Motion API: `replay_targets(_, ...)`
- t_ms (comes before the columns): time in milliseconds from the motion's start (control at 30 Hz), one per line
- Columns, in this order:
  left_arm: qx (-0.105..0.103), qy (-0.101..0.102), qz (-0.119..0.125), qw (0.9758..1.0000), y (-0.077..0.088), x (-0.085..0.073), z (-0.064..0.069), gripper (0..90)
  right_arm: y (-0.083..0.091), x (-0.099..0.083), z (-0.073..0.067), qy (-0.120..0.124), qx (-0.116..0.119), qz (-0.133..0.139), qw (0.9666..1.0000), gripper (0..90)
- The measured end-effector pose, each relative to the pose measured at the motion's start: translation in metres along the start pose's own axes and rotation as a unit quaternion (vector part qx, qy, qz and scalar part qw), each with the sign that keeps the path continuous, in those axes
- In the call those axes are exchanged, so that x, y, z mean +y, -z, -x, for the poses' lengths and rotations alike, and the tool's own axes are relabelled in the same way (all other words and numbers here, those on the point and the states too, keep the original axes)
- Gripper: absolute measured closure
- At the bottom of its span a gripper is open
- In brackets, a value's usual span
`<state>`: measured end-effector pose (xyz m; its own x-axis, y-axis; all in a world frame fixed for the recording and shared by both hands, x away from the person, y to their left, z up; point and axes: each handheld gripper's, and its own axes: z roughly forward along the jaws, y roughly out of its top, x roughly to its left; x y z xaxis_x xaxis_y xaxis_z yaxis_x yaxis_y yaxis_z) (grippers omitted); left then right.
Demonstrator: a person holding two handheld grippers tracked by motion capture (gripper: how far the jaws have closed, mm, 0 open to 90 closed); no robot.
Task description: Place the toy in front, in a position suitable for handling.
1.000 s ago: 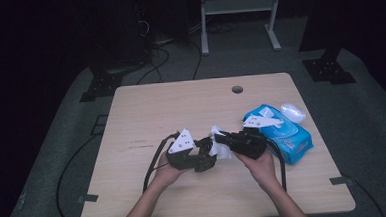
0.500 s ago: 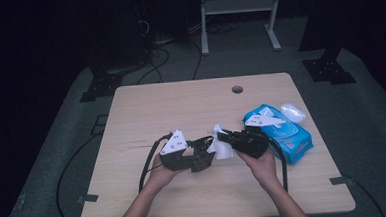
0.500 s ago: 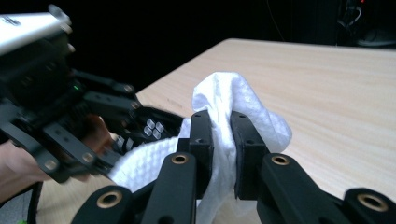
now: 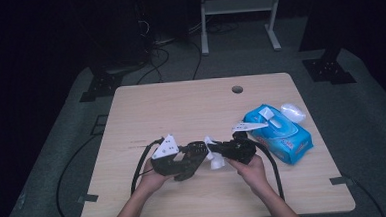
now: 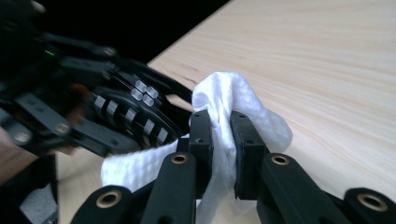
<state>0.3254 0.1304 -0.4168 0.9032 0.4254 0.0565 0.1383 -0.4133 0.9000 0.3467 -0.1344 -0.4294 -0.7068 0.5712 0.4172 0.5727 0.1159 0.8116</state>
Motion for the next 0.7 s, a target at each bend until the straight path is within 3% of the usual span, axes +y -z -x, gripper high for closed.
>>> replay_targets(133, -0.001, -0.004, 0.002, 1.0, -0.004, 0.004, 0.001, 58.3, 0.0, -0.006, 0.009, -0.019, -0.002, -0.004, 0.9998, 79.8)
replay_targets(300, -0.007, -0.013, 0.003, 0.9999, -0.015, 0.015, 0.002, 58.3, 0.003, -0.006, 0.012, -0.026, 0.006, -0.004, 0.9996, 79.8)
replay_targets(567, -0.025, -0.032, 0.012, 0.9991, -0.046, 0.042, 0.003, 58.2, 0.045, 0.008, 0.019, -0.032, -0.016, 0.044, 0.9984, 80.4)
replay_targets(700, -0.028, -0.033, 0.007, 0.999, -0.051, 0.04, 0.005, 58.2, 0.053, 0.007, 0.021, -0.034, -0.022, 0.055, 0.9976, 80.6)
